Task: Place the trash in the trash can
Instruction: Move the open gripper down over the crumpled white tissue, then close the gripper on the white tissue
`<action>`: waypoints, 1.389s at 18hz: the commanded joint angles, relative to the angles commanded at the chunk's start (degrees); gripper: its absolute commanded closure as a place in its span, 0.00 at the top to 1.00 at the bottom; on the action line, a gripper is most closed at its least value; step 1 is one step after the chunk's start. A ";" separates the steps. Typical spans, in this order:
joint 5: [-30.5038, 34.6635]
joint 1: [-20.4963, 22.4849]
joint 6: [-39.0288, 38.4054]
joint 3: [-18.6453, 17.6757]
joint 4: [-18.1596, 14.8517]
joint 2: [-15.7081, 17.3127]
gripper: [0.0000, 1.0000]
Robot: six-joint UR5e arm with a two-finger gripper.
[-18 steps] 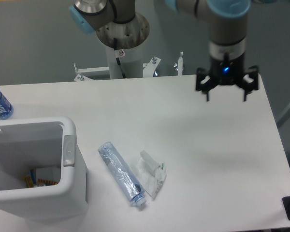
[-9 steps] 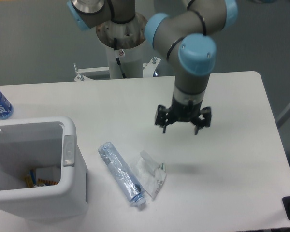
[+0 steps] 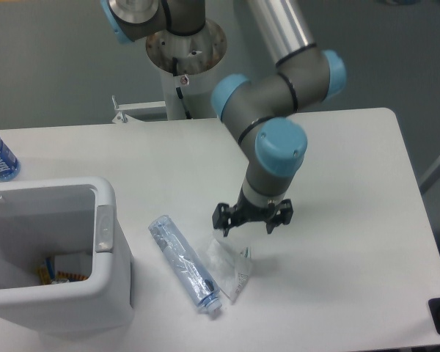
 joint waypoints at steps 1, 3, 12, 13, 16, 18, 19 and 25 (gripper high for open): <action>0.00 -0.09 -0.61 0.35 0.00 -0.53 1.00; 0.00 -0.70 -2.98 0.53 0.35 -1.15 1.00; 4.66 -3.17 -6.07 0.27 2.55 -3.61 0.62; 4.75 -3.17 -6.07 0.27 2.55 -3.61 0.43; 6.85 -3.17 -5.46 0.18 2.02 -3.52 0.08; 8.43 -3.17 -5.19 0.18 1.85 -3.70 0.07; 8.88 -3.17 -5.10 0.18 1.67 -3.70 0.05; 8.79 -2.82 -4.40 0.26 1.49 -2.91 0.00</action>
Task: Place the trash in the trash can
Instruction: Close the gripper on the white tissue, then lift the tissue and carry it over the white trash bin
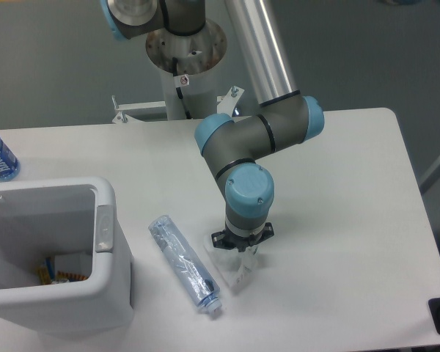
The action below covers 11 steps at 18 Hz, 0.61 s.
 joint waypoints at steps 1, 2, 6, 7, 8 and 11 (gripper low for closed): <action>-0.09 0.44 0.35 0.44 -0.09 0.26 0.00; -0.78 1.57 0.61 0.96 -0.17 1.40 0.00; -10.61 4.13 0.53 4.91 -0.79 4.92 0.00; -12.46 4.48 -0.17 6.06 -0.79 5.79 0.00; -14.40 4.48 -0.52 6.85 -0.70 6.76 0.00; -18.36 4.31 -4.38 7.82 -0.53 10.27 0.00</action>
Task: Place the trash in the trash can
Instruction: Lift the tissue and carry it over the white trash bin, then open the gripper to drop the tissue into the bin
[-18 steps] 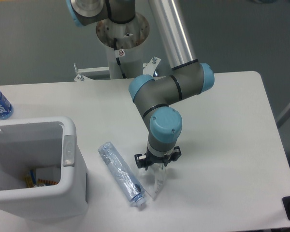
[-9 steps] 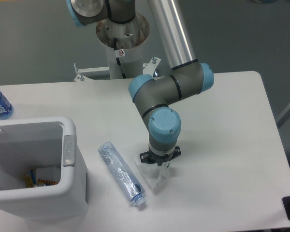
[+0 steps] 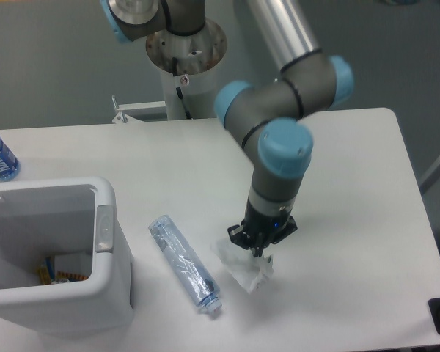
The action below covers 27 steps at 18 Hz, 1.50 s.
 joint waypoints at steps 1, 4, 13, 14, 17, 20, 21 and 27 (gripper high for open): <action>-0.97 -0.26 -1.67 0.70 0.00 0.88 0.00; -3.78 -1.32 -7.73 3.60 0.00 2.90 0.00; -3.61 -13.61 -14.87 4.75 0.27 8.89 0.01; -3.53 -15.45 -14.87 4.40 0.35 9.15 0.01; -3.53 -19.50 -14.96 4.57 0.44 9.24 0.03; -3.35 -22.76 -14.96 4.31 0.44 9.15 0.03; -3.35 -23.72 -14.96 4.22 0.53 9.15 0.03; -3.26 -25.14 -14.26 2.99 0.70 8.10 0.53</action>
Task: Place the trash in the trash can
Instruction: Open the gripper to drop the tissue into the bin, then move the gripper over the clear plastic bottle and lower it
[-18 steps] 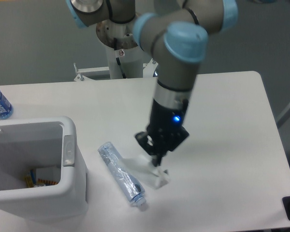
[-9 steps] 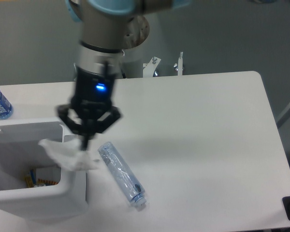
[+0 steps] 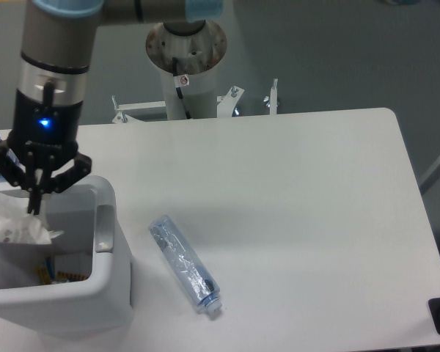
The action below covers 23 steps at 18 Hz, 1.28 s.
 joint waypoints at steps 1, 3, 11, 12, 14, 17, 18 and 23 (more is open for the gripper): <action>0.00 0.00 0.09 0.17 0.44 0.00 0.84; 0.09 0.00 0.09 0.53 0.44 0.00 1.00; 0.35 6.22 -0.61 0.97 0.62 0.26 1.00; 0.35 8.07 -0.61 1.14 0.62 0.09 1.00; 0.35 11.76 -0.44 0.97 0.70 -0.44 1.00; 2.45 14.76 -0.35 0.71 0.70 -3.68 1.00; 4.38 15.29 -0.35 0.27 0.62 -4.39 1.00; 7.65 16.87 -0.35 -0.09 0.70 -10.80 1.00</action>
